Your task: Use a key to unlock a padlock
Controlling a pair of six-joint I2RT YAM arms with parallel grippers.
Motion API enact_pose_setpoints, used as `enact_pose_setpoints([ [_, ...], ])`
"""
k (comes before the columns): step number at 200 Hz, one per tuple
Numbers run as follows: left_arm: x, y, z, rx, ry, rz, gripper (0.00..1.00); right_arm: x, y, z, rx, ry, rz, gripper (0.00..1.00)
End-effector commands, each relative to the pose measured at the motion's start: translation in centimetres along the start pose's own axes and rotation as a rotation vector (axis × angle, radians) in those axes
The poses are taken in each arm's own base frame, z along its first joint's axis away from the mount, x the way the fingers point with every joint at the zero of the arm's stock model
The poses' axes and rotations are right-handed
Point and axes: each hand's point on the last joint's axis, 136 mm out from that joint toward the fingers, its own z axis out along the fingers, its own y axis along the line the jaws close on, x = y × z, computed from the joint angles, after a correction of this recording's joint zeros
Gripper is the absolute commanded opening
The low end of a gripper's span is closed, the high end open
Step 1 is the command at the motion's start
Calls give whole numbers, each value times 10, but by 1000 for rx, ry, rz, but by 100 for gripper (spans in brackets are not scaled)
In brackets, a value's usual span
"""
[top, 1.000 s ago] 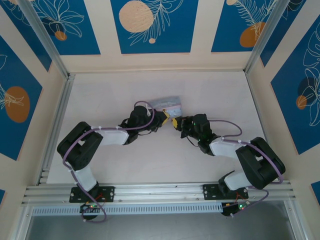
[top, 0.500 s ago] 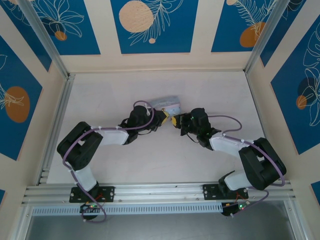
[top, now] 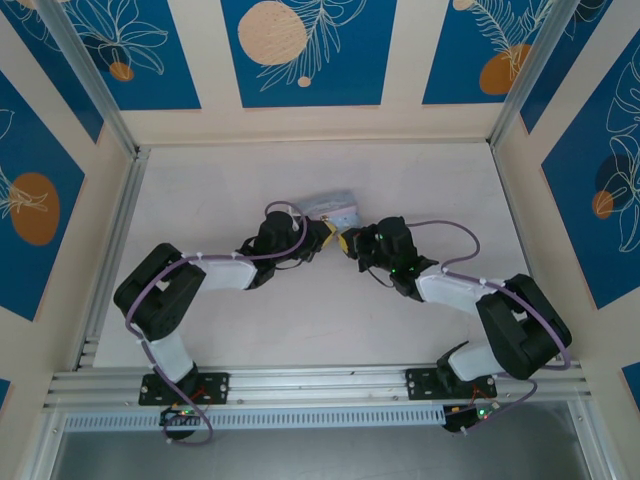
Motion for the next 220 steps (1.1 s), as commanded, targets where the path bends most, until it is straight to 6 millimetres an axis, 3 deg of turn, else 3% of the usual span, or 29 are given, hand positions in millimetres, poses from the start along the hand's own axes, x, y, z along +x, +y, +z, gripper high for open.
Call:
enact_pose_setpoints([
  [1, 38, -12, -2, 51, 153, 21, 0, 2, 21, -1, -128, 43, -89, 0],
  [41, 38, -15, -4, 54, 153, 23, 0, -22, 16, -8, -167, 29, -88, 0],
  [81, 37, -13, -3, 50, 152, 23, 0, -28, 19, -10, -185, 52, -89, 0],
  [220, 37, -18, -3, 62, 152, 22, 0, -8, -11, 11, -138, 88, 10, 0],
])
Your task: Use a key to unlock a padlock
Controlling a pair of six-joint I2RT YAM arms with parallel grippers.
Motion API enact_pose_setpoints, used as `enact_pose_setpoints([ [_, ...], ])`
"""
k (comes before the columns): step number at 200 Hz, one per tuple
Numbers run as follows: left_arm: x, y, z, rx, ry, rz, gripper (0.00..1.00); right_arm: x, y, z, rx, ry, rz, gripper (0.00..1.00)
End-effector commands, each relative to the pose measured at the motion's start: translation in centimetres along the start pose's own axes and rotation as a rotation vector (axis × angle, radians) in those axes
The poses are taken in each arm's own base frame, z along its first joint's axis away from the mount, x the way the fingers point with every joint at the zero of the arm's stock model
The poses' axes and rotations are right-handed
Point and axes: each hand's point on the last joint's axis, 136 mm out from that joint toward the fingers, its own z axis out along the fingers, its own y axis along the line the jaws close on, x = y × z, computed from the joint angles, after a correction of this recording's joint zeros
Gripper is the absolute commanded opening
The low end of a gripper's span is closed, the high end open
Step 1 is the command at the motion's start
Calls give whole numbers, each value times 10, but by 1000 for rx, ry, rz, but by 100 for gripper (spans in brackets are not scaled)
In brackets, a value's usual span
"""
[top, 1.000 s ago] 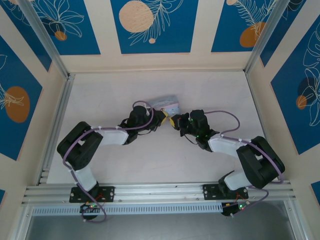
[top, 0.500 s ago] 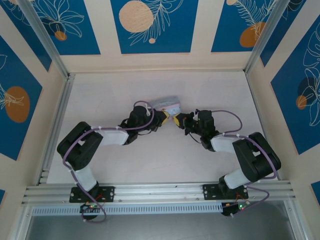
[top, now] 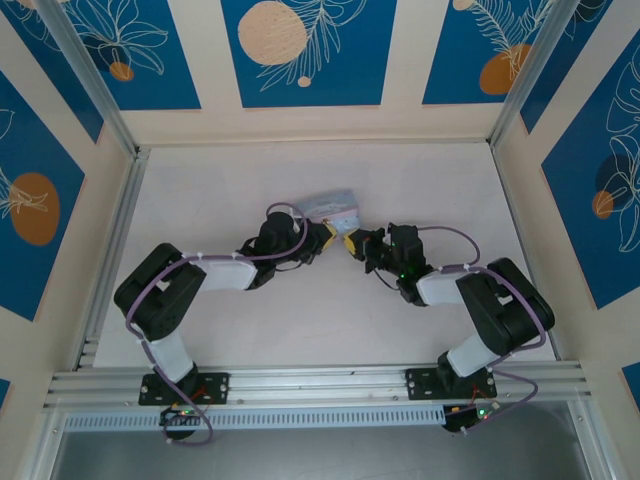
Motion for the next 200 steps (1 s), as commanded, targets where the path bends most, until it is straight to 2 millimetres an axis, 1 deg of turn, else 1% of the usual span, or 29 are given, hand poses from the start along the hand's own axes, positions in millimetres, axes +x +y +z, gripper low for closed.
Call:
enact_pose_setpoints([
  [1, 33, -24, -3, 84, 130, 30, 0, 12, 2, 7, -31, 37, 2, 0],
  [45, 32, -29, -2, 99, 132, 29, 0, 15, 1, 13, -43, 50, 4, 0],
  [67, 32, -33, -3, 113, 127, 29, 0, 13, 1, 12, -60, 41, -20, 0],
  [95, 31, -39, -5, 130, 123, 32, 0, 10, 3, 10, -122, 26, -42, 0],
  [110, 30, -39, -5, 130, 121, 31, 0, 10, 3, 10, -148, 25, -35, 0],
  [137, 30, -35, -4, 122, 121, 29, 0, 11, 9, 9, -193, 32, -33, 0],
  [163, 30, -31, -5, 113, 116, 26, 0, 12, 14, 4, -199, 25, -37, 0],
  [184, 29, -28, -5, 106, 107, 24, 0, 10, 11, -2, -169, 4, -42, 0],
  [200, 28, -25, -5, 98, 101, 22, 0, 7, 1, -8, -104, -14, -28, 0],
])
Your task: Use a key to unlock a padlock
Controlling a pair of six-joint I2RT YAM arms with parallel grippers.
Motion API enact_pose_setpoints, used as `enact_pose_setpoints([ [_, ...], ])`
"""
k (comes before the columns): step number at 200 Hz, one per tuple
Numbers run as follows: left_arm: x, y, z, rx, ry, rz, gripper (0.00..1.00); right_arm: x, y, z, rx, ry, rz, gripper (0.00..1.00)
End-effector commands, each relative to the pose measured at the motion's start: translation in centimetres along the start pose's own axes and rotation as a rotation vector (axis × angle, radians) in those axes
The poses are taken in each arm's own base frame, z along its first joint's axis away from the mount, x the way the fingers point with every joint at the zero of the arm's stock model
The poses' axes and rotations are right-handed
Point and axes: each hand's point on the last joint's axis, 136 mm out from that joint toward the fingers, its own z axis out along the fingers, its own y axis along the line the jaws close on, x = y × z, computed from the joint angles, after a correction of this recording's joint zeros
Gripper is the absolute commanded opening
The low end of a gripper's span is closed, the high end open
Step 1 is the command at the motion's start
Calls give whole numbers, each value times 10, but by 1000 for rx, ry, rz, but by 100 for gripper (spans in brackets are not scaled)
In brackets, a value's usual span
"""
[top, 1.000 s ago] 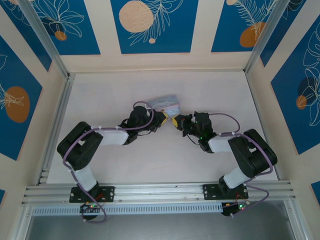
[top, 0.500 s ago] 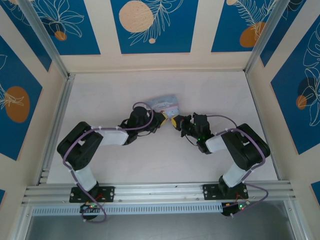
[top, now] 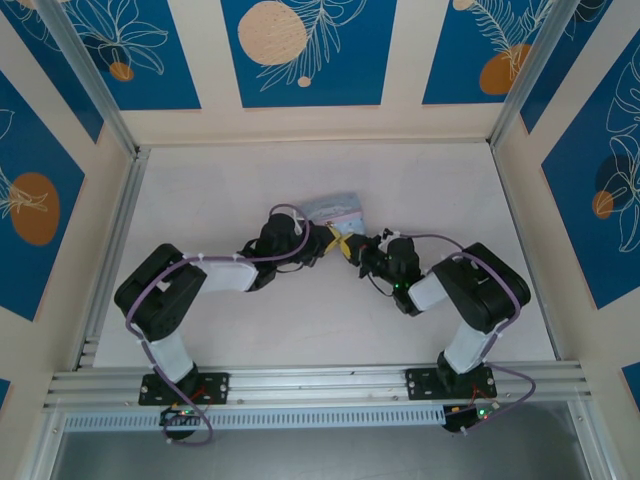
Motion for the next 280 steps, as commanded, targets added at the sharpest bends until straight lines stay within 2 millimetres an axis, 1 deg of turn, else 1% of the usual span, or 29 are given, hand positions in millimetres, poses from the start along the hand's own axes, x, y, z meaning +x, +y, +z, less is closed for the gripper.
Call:
enact_pose_setpoints([
  [1, 15, -20, -4, 71, 52, 21, 0, 0, 8, -11, 12, -22, -22, 0],
  [18, 14, -19, -4, 67, 45, 20, 0, -2, -7, -23, 105, -44, -24, 0],
  [48, 12, -17, -3, 59, 36, 18, 0, -2, -22, -44, 235, -57, -35, 0],
  [66, 11, -15, -3, 49, 31, 17, 0, -1, -20, -53, 251, -67, -53, 0],
  [83, 11, -15, -2, 48, 30, 17, 0, 0, -9, -58, 222, -72, -78, 0],
  [114, 11, -16, -1, 44, 34, 16, 0, 1, 9, -56, 172, -66, -110, 0],
  [175, 12, -17, -1, 39, 39, 22, 0, 0, 26, -45, 132, -71, -113, 0],
  [217, 11, -18, -1, 42, 37, 20, 0, -2, 34, -37, 123, -67, -115, 0],
  [250, 12, -19, -1, 42, 38, 20, 0, -2, 36, -34, 118, -67, -114, 0],
  [280, 11, -19, 0, 41, 35, 19, 0, -4, 26, -41, 137, -77, -107, 0],
])
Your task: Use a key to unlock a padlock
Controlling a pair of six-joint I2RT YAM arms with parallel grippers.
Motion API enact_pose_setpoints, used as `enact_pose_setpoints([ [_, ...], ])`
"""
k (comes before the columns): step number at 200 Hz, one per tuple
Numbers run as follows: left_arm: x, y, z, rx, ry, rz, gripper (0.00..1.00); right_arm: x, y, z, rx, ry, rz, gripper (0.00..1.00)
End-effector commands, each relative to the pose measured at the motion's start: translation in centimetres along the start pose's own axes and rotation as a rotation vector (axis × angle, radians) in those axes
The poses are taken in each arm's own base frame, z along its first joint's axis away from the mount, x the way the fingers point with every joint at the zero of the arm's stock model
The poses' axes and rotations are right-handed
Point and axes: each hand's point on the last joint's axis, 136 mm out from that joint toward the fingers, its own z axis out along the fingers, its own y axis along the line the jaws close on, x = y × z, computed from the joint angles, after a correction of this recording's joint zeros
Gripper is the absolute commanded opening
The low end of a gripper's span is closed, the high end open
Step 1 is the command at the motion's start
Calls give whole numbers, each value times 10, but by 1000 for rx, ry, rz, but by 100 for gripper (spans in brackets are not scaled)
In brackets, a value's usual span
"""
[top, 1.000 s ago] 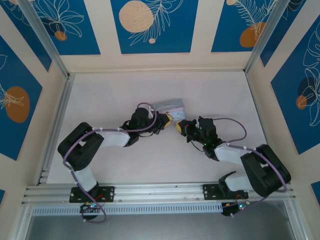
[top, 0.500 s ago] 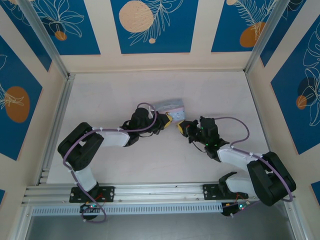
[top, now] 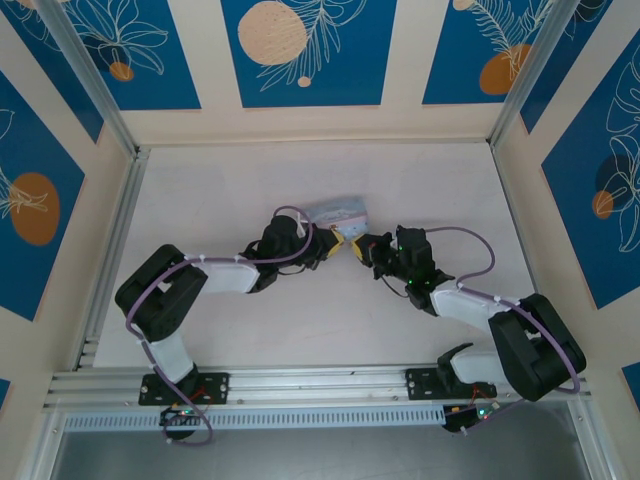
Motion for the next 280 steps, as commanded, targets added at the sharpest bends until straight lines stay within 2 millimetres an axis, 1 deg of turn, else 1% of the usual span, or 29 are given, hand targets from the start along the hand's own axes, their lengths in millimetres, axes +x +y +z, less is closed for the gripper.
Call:
enact_pose_setpoints([
  [1, -1, -19, -2, 43, -4, 16, 0, -4, 5, -4, -21, -24, -21, 0],
  [34, -1, -20, -2, 46, -4, 16, 0, -4, -13, -11, 22, -34, -12, 0],
  [56, -1, -22, -2, 48, -2, 16, 0, -4, -17, -11, 31, -36, -12, 0],
  [140, -1, -23, -3, 50, -5, 18, 0, -3, -1, 2, 8, -25, -27, 0],
  [207, 0, -22, -3, 47, -4, 18, 0, -5, 14, 12, -10, -28, -33, 0],
  [280, 0, -28, -3, 61, -4, 16, 0, -5, 10, 16, -8, -29, -32, 0],
])
